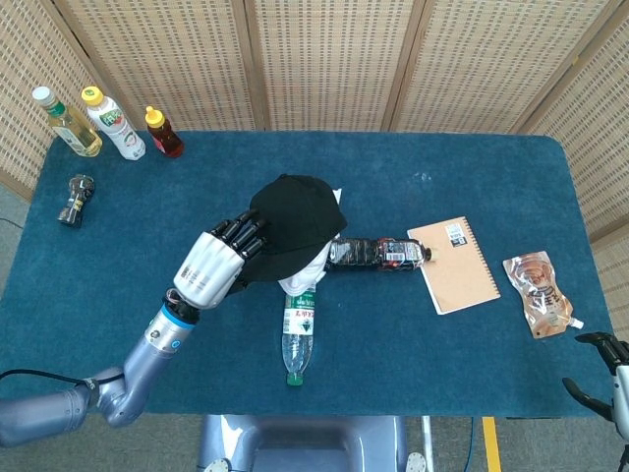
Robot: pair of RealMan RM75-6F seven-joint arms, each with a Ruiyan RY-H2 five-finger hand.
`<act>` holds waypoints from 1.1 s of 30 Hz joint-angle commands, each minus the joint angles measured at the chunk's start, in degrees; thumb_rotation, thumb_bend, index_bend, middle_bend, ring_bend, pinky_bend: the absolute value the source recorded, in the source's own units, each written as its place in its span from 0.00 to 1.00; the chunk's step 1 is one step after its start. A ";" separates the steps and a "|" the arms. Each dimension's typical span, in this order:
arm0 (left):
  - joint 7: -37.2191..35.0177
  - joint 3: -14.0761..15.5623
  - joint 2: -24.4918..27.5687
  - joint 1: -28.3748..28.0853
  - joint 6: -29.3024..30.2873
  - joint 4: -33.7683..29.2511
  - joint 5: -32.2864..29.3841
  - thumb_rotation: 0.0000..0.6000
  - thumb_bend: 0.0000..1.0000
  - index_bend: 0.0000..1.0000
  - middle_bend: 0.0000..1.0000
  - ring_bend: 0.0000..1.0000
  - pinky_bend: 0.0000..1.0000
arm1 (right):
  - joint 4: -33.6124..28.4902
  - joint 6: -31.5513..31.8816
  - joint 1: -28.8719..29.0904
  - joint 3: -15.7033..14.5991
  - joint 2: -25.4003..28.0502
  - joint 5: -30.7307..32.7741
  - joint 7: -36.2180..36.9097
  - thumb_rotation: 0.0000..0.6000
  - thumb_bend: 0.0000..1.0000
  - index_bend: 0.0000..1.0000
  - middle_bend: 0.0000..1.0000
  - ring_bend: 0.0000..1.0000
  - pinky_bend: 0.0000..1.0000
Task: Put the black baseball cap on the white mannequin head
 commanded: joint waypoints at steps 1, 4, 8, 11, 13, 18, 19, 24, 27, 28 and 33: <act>1.91 0.47 1.05 0.55 -0.81 -1.44 -0.23 1.00 0.21 0.32 0.25 0.14 0.41 | -0.02 0.06 -0.02 0.00 0.00 -0.04 -0.01 1.00 0.15 0.34 0.39 0.44 0.42; 3.09 0.70 1.78 1.11 -1.06 -2.54 -0.56 1.00 0.20 0.29 0.23 0.13 0.39 | 0.00 0.11 -0.03 -0.02 0.01 -0.11 0.00 1.00 0.15 0.34 0.39 0.44 0.42; 4.04 1.19 2.69 2.03 -1.08 -3.52 -0.83 1.00 0.20 0.25 0.21 0.11 0.38 | 0.07 0.17 -0.07 0.00 0.00 -0.07 0.08 1.00 0.15 0.34 0.39 0.44 0.42; 4.20 1.69 3.50 3.14 -0.37 -3.96 -0.81 1.00 0.20 0.24 0.20 0.10 0.37 | 0.17 0.21 -0.03 0.04 -0.02 -0.13 0.20 1.00 0.15 0.34 0.39 0.44 0.42; 4.03 1.73 3.86 3.84 0.42 -3.98 -0.73 1.00 0.20 0.24 0.20 0.10 0.37 | 0.27 0.26 -0.05 0.03 -0.03 -0.16 0.30 1.00 0.15 0.34 0.39 0.44 0.42; 3.10 1.51 4.92 5.70 2.07 -4.36 -1.59 1.00 0.20 0.24 0.20 0.10 0.37 | 0.37 0.12 0.06 0.03 -0.11 -0.19 0.34 1.00 0.15 0.34 0.39 0.44 0.42; 2.96 1.56 5.21 6.04 2.24 -4.46 -1.69 1.00 0.19 0.24 0.20 0.10 0.37 | 0.38 0.05 0.09 0.02 -0.13 -0.20 0.34 1.00 0.15 0.34 0.39 0.44 0.42; 2.91 2.05 6.30 7.51 2.54 -4.70 -2.22 1.00 0.20 0.24 0.20 0.10 0.37 | 0.33 -0.28 0.34 0.04 -0.19 -0.25 0.25 1.00 0.15 0.34 0.39 0.44 0.42; 2.72 2.64 6.42 7.95 1.86 -4.77 -2.39 1.00 0.20 0.24 0.20 0.10 0.37 | 0.24 -0.44 0.48 0.05 -0.20 -0.32 0.10 1.00 0.15 0.34 0.39 0.44 0.42; 2.71 2.81 6.41 8.01 1.67 -4.75 -2.35 1.00 0.20 0.24 0.20 0.10 0.37 | 0.21 -0.45 0.50 0.04 -0.21 -0.35 0.06 1.00 0.15 0.34 0.39 0.44 0.42; 3.07 3.82 5.78 8.53 1.14 -4.24 -1.66 1.00 0.20 0.24 0.20 0.10 0.37 | -0.01 -0.39 0.49 0.04 -0.10 -0.36 -0.14 1.00 0.15 0.34 0.39 0.44 0.42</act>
